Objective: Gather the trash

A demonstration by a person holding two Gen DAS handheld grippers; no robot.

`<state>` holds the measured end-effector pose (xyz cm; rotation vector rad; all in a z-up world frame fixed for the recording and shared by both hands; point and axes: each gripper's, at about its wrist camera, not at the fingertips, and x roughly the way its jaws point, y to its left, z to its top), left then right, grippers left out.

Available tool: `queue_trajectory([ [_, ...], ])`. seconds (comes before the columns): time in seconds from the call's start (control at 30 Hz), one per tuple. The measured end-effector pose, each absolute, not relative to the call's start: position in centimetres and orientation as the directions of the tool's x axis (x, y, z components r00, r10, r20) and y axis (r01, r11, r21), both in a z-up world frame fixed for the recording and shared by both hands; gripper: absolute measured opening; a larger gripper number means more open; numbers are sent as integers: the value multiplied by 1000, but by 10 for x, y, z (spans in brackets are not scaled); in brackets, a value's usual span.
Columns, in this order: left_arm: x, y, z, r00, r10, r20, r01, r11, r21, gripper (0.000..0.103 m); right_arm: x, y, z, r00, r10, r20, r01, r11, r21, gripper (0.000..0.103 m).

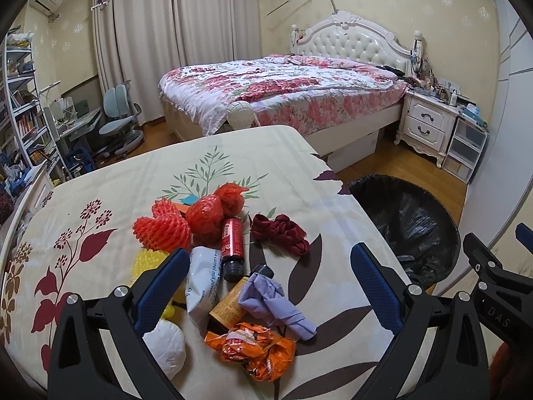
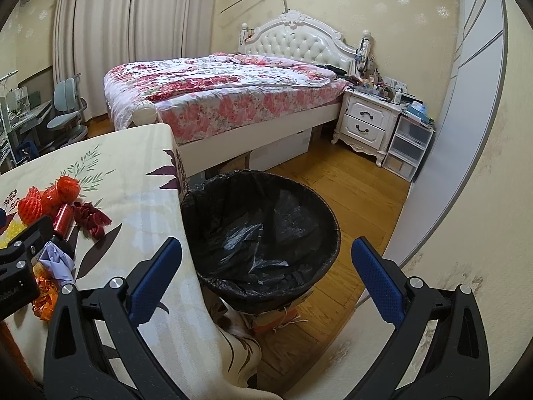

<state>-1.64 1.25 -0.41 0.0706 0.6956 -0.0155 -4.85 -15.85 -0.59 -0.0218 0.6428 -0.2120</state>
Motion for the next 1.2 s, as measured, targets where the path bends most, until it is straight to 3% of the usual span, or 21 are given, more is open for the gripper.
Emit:
queue_trajectory([
  [0.1, -25, 25, -3, 761, 19, -648, 32, 997, 66, 97, -57, -152, -7, 780, -183, -599, 165, 983, -86, 95],
  [0.17, -31, 33, -4, 760, 28, -650, 27, 997, 76, 97, -58, -140, -3, 775, -172, -608, 152, 985, -84, 79],
  [0.7, -68, 99, -27, 699, 98, -708, -50, 995, 89, 90, -72, -72, -16, 746, -7, -666, -51, 996, -67, 73],
  [0.97, -68, 106, -43, 669, 84, -739, -46, 996, 72, 74, -72, -63, -18, 728, 15, -685, -83, 994, -67, 73],
  [1.07, -64, 108, -50, 654, 68, -754, -39, 998, 57, 64, -71, -61, -19, 727, 19, -686, -90, 994, -68, 73],
  [1.13, -63, 110, -55, 643, 42, -765, -24, 999, 35, 50, -72, -59, -18, 728, 24, -685, -96, 993, -67, 73],
  [1.2, -65, 110, -56, 643, 31, -765, -14, 1000, 28, 45, -72, -58, -18, 728, 28, -685, -101, 993, -67, 73],
])
